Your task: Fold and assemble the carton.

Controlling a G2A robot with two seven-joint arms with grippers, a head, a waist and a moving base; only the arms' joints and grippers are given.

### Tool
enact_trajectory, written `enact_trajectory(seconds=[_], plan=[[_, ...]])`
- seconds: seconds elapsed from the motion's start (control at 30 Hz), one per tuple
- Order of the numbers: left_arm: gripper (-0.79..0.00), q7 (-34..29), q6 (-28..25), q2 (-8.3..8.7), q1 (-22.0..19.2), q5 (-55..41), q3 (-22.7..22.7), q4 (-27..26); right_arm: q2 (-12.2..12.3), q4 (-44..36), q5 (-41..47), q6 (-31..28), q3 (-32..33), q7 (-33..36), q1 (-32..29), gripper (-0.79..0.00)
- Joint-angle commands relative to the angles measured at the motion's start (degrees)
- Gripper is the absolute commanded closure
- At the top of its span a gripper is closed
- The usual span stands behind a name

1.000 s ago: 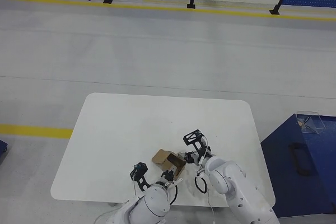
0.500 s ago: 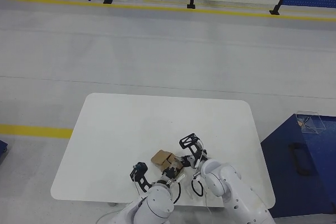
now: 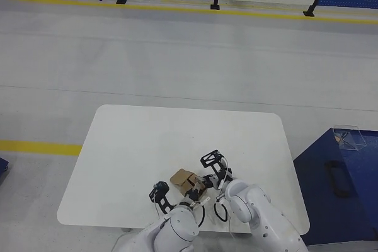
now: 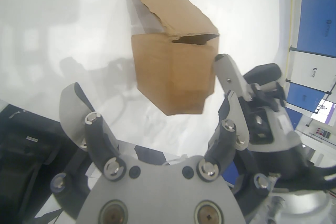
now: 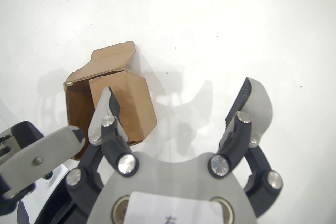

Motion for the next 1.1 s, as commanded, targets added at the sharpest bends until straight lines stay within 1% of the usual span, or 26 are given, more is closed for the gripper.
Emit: enact_trajectory(seconds=[0.0,0.13,0.2,0.27,0.3,0.33,0.43,0.53,0.57,0.63,0.67,0.7,0.73,0.8,0.83,0.87,0.97,1.07], plan=[[-0.785,1.7,0.0,0.52,1.4,-0.5,-0.6,-1.9,-0.1,0.0,0.1,0.1,0.0,0.0,0.2,-0.785],[-0.785,4.5,0.0,1.84,2.6,-0.7,0.1,-2.6,-0.2,-0.3,0.1,0.4,0.5,0.0,0.1,-0.785],[-0.785,5.1,0.0,2.48,2.3,-1.5,0.9,-1.3,-0.2,-0.5,0.1,0.3,0.8,0.1,0.0,-0.785],[-0.776,4.7,0.0,2.97,0.7,-2.1,3.1,0.9,-0.2,-0.7,0.1,0.3,1.0,0.2,-0.2,-0.785],[-0.751,5.0,0.0,3.12,-0.3,-2.6,3.9,2.0,-0.2,-0.7,0.1,0.4,1.1,0.2,-0.2,-0.785],[-0.767,5.4,0.0,3.14,-1.2,-3.5,4.6,2.5,-0.2,-0.7,0.1,0.4,1.1,0.2,-0.3,-0.785],[-0.727,6.0,0.0,3.03,-3.8,-7.1,6.7,3.8,-0.3,-0.8,0.0,0.3,1.2,0.2,-0.4,-0.785],[-0.708,6.6,0.0,2.85,-6.4,-11.0,8.0,5.0,-0.3,-1.2,0.1,0.5,1.7,0.2,-0.7,-0.785],[-0.696,7.2,0.0,2.80,-7.3,-11.8,8.7,5.5,-0.3,-1.6,0.3,0.7,2.2,-0.1,-0.9,-0.785],[-0.708,8.0,0.0,2.72,-8.5,-13.9,9.7,5.7,-0.1,-2.6,0.6,0.8,3.7,-0.3,-1.5,-0.785],[-0.711,8.0,0.0,2.76,-9.1,-14.5,10.0,5.7,0.0,-3.2,1.3,0.9,4.8,-0.4,-1.9,-0.785],[-0.696,8.0,0.0,2.85,-9.5,-14.7,10.2,6.0,0.2,-3.9,2.4,0.7,6.0,-0.2,-2.3,-0.785],[-0.702,8.0,0.0,2.97,-9.8,-14.7,10.1,6.5,0.3,-4.6,3.6,0.1,7.3,0.3,-2.8,-0.785],[-0.686,8.0,0.0,3.24,-9.6,-14.8,9.8,5.4,0.8,-6.1,5.2,-1.4,10.0,1.3,-3.7,-0.785],[-0.717,8.0,0.0,3.46,-9.3,-14.4,9.5,4.4,1.0,-6.8,5.7,-2.5,11.1,2.1,-4.3,-0.785],[-0.785,8.0,0.0,3.74,-8.8,-13.9,9.1,3.5,1.2,-7.4,5.9,-3.8,12.1,2.9,-4.9,-0.785],[-0.785,8.0,0.0,4.76,-6.6,-10.1,7.5,-0.8,1.9,-7.8,7.2,-9.2,14.4,6.5,-6.6,-0.785],[-0.785,8.9,-0.9,5.55,-2.4,-6.3,3.2,-6.8,2.6,-7.2,7.7,-14.0,16.6,9.5,-8.1,-0.785]])
